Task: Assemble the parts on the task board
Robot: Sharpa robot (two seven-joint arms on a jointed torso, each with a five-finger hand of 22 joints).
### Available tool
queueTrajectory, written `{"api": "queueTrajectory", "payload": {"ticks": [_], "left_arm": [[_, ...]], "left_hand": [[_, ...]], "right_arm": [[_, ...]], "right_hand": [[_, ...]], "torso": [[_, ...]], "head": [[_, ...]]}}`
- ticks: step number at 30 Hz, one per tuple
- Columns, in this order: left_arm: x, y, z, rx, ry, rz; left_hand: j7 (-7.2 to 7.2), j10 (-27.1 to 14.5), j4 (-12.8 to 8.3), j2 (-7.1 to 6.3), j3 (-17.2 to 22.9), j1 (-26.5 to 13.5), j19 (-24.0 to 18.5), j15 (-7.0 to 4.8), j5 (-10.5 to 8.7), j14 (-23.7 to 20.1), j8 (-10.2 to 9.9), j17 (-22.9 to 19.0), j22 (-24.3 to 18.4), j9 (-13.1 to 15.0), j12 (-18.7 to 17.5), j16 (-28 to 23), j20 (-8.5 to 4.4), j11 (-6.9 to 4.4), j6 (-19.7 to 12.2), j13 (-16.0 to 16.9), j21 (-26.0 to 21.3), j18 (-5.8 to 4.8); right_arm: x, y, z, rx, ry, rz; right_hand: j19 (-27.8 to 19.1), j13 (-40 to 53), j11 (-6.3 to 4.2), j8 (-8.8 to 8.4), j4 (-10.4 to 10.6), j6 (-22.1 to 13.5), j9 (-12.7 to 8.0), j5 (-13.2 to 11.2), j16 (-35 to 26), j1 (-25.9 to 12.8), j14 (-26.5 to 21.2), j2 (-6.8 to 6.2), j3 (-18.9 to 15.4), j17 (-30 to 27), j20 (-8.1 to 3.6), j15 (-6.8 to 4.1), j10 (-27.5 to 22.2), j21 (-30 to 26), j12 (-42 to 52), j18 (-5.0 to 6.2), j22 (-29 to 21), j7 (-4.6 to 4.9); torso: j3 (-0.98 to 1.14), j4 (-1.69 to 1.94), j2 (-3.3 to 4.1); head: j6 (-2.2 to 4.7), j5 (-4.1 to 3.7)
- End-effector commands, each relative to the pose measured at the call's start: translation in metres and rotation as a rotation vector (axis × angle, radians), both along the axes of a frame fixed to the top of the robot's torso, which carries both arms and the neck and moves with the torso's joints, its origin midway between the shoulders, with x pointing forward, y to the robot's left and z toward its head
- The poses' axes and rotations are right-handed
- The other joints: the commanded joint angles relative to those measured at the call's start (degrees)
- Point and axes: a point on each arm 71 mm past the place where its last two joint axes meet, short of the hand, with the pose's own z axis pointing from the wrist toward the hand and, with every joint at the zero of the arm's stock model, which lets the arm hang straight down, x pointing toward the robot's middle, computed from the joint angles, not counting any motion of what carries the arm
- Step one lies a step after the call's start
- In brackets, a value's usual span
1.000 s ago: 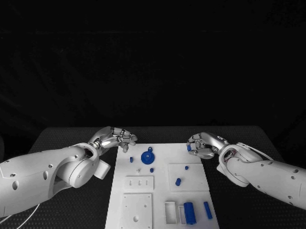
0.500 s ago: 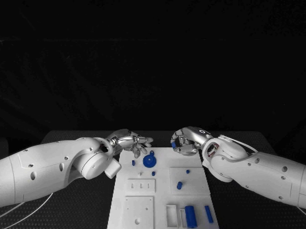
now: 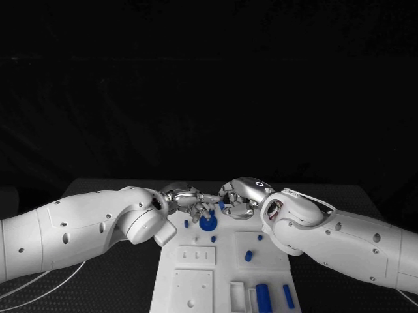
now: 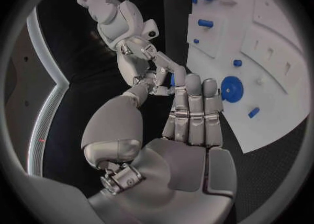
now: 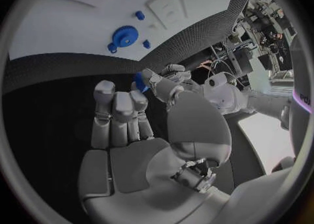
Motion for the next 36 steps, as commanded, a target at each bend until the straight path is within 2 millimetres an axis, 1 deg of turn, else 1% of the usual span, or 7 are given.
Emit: {"api": "queueTrajectory", "payload": {"ticks": [1,6,11,24,27,34,36], "left_arm": [[0.000,-0.002,0.000,0.036,-0.007,0.006],[0.000,-0.003,-0.001,0.047,-0.005,0.002],[0.000,-0.003,-0.001,0.054,-0.008,0.002],[0.002,0.000,-0.001,0.056,-0.009,0.011],[0.001,-0.002,-0.001,0.054,-0.005,-0.005],[0.000,-0.003,-0.001,0.049,-0.002,-0.011],[0.000,-0.003,-0.001,0.048,-0.002,-0.013]], "left_hand": [[0.01,-0.2,0.5,-0.66,0.0,0.1,0.3,0.08,-0.24,-0.4,-0.2,0.0,0.1,0.0,0.3,0.4,-2.88,0.06,-0.3,0.2,0.2,-0.89],[0.01,-0.4,0.9,-0.84,0.1,0.1,0.2,0.09,-0.24,-0.5,-0.2,0.0,0.1,0.0,0.4,0.4,-2.88,0.07,-0.2,0.3,0.3,-0.91],[0.00,-0.5,1.1,-0.90,0.1,0.1,0.2,0.09,-0.24,-0.5,-0.1,-0.1,0.1,0.0,0.5,0.5,-2.89,0.06,-0.1,0.5,0.3,-0.91],[0.02,-0.8,1.0,-0.13,0.1,1.1,0.1,0.10,-0.24,-0.6,-0.2,-0.2,0.1,-0.1,0.7,0.6,-2.90,0.08,-0.1,1.0,0.5,-0.94],[0.02,-0.9,0.9,0.05,0.0,1.2,0.0,0.10,-0.24,-0.6,-0.1,-0.2,0.1,-0.1,0.7,0.7,-2.90,0.08,-0.1,1.1,0.5,-0.95],[-0.02,-1.0,0.4,0.83,-0.3,2.0,-0.1,0.09,-0.22,-0.7,-0.1,-0.3,0.2,-0.1,0.9,0.8,-2.90,0.05,0.1,1.4,0.6,-0.97],[-0.04,-1.1,0.1,1.09,-0.4,2.4,-0.2,0.07,-0.21,-0.7,-0.1,-0.3,0.2,-0.1,1.0,0.9,-2.91,0.03,0.2,1.6,0.7,-0.97]], "right_arm": [[-0.001,0.004,-0.001,-0.028,-0.004,0.006],[-0.003,0.008,0.000,-0.023,-0.007,0.017],[-0.006,0.012,0.001,-0.021,-0.008,0.029],[-0.009,0.018,0.002,-0.019,-0.004,0.047],[-0.010,0.020,0.002,-0.017,-0.004,0.052],[-0.009,0.024,0.001,-0.021,0.000,0.055],[-0.009,0.025,0.001,-0.021,0.001,0.057]], "right_hand": [[0.5,0.0,-0.67,0.11,0.0,8.6,0.1,-0.2,0.3,-0.2,0.2,-0.22,0.2,0.0,-0.04,-0.42,-0.4,0.2,0.2,3.07,0.7,-0.54],[0.5,0.0,-0.67,0.10,0.0,8.6,0.1,-0.2,0.3,-0.3,0.2,-0.23,0.3,0.0,-0.04,-0.42,-0.4,0.2,0.2,3.07,0.7,-0.54],[0.5,0.0,-0.67,0.09,0.0,8.6,0.1,-0.2,0.3,-0.3,0.2,-0.24,0.4,0.0,-0.03,-0.42,-0.4,0.2,0.2,3.07,0.7,-0.54],[0.5,0.0,-0.67,0.08,0.0,8.6,0.1,-0.2,0.3,-0.3,0.2,-0.27,0.5,0.0,-0.01,-0.42,-0.4,0.2,0.2,3.07,0.7,-0.54],[0.5,0.0,-0.67,0.08,0.0,8.6,0.1,-0.2,0.2,-0.3,0.2,-0.27,0.5,0.0,-0.01,-0.42,-0.3,0.2,0.2,3.07,0.7,-0.54],[0.5,0.0,-0.67,0.07,0.0,8.6,0.1,-0.2,0.2,-0.3,0.2,-0.28,0.5,0.0,0.00,-0.43,-0.3,0.2,0.1,3.07,0.7,-0.54],[0.5,0.0,-0.67,0.07,0.0,8.6,0.1,-0.2,0.2,-0.3,0.2,-0.28,0.5,0.0,0.00,-0.43,-0.3,0.2,0.1,3.07,0.7,-0.54]], "torso": [[-0.01,0.02,0.05],[0.05,-0.01,0.05],[0.03,-0.02,0.07],[-0.05,-0.04,0.04],[-0.02,-0.02,0.04],[-0.11,-0.04,0.05],[-0.07,-0.03,0.06]], "head": [[-0.07,-0.04],[-0.25,0.12],[-0.36,0.18],[-0.42,0.12],[-0.48,0.10],[-0.64,0.10],[-0.71,0.07]]}}
